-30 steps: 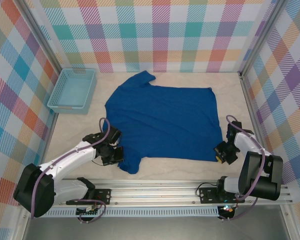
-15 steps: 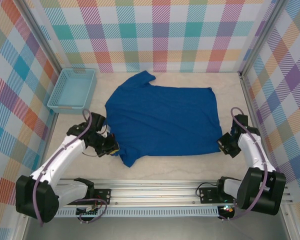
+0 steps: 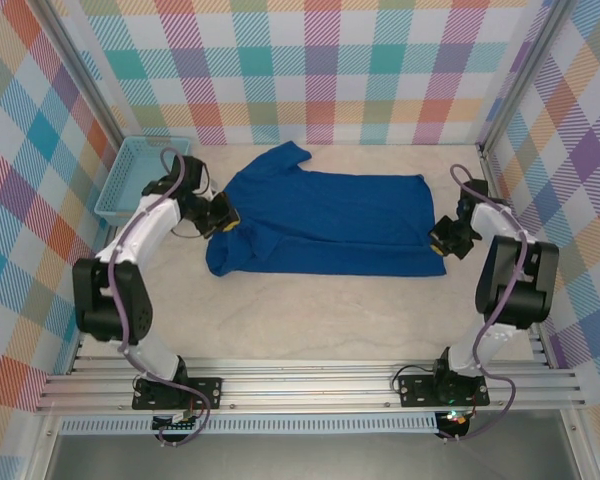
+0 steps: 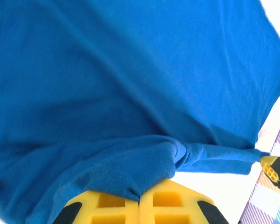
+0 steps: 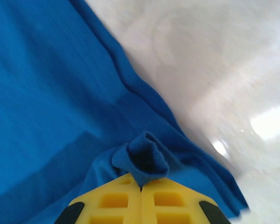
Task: Fold the inside-out t-shirt
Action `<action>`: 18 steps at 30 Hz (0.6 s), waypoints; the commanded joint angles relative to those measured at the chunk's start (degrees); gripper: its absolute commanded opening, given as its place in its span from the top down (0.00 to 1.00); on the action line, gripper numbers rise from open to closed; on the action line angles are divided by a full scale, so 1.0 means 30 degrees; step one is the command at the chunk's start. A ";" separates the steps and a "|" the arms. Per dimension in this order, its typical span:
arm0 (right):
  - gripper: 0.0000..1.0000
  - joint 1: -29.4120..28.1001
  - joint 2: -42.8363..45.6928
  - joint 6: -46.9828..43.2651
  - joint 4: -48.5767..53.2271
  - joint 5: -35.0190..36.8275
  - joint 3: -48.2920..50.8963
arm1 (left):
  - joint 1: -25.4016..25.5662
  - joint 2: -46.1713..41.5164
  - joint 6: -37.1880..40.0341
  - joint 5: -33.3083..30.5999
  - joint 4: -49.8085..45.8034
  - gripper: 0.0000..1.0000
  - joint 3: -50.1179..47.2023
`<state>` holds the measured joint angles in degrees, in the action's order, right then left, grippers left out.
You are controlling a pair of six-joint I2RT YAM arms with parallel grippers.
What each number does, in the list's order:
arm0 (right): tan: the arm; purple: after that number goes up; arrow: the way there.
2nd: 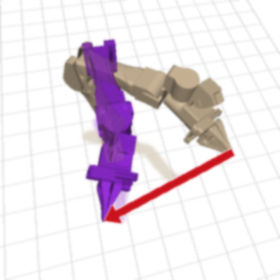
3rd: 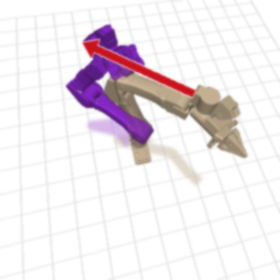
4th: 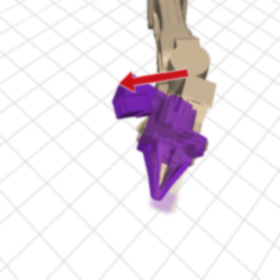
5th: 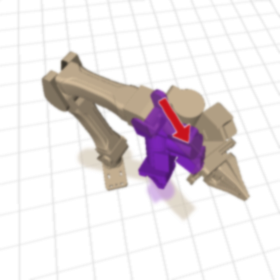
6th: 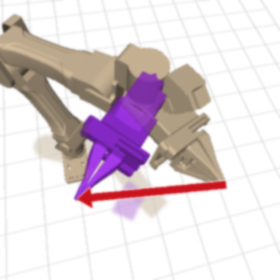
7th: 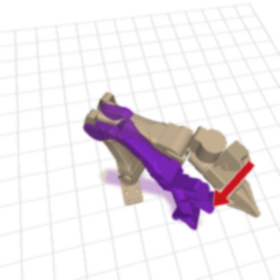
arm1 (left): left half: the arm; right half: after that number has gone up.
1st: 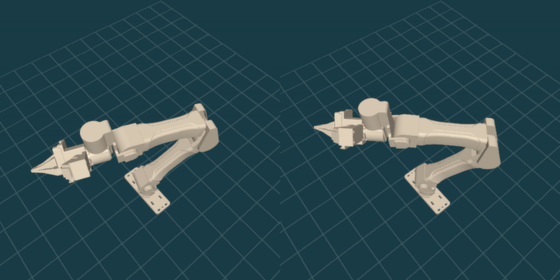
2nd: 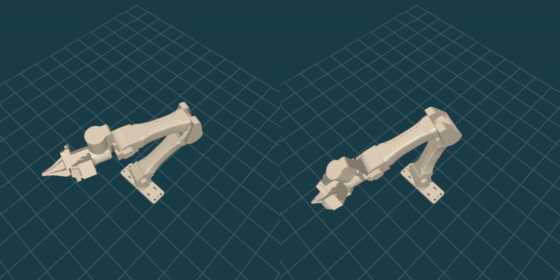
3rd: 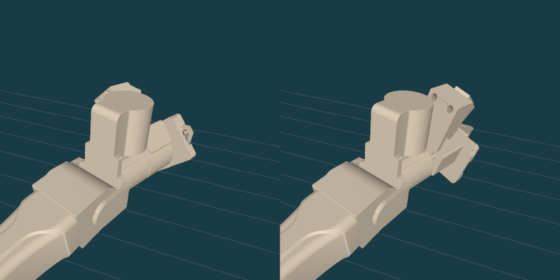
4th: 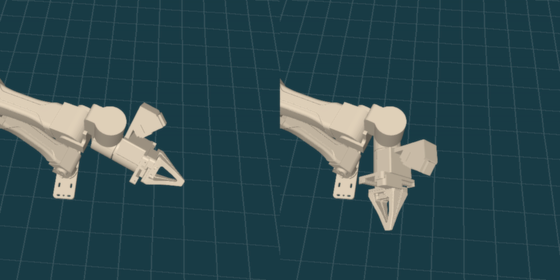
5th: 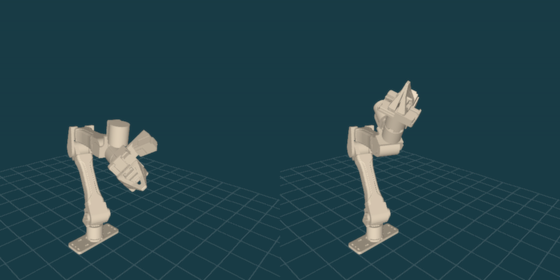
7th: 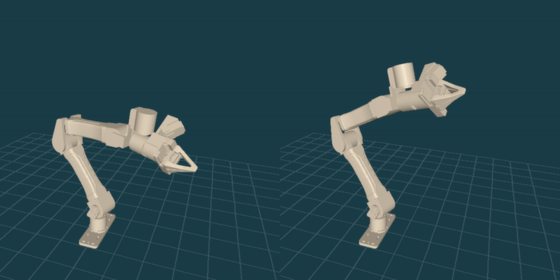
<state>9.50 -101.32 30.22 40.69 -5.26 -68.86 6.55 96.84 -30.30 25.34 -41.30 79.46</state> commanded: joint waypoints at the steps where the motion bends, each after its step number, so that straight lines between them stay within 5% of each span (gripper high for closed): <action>1: 1.00 -0.0390 -0.0997 -0.1232 0.0163 -0.0496 -0.1719 | -0.0312 0.1802 0.0576 -0.1047 -0.0143 1.00 0.1816; 18: 0.97 -0.1321 -0.5417 -0.1986 0.1167 0.0071 -0.7012 | -0.1214 0.6459 0.0595 -0.1169 0.0107 1.00 0.5418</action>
<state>5.89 -115.33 25.58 42.59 -5.39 -87.33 3.86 113.03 -28.67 22.20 -41.65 92.77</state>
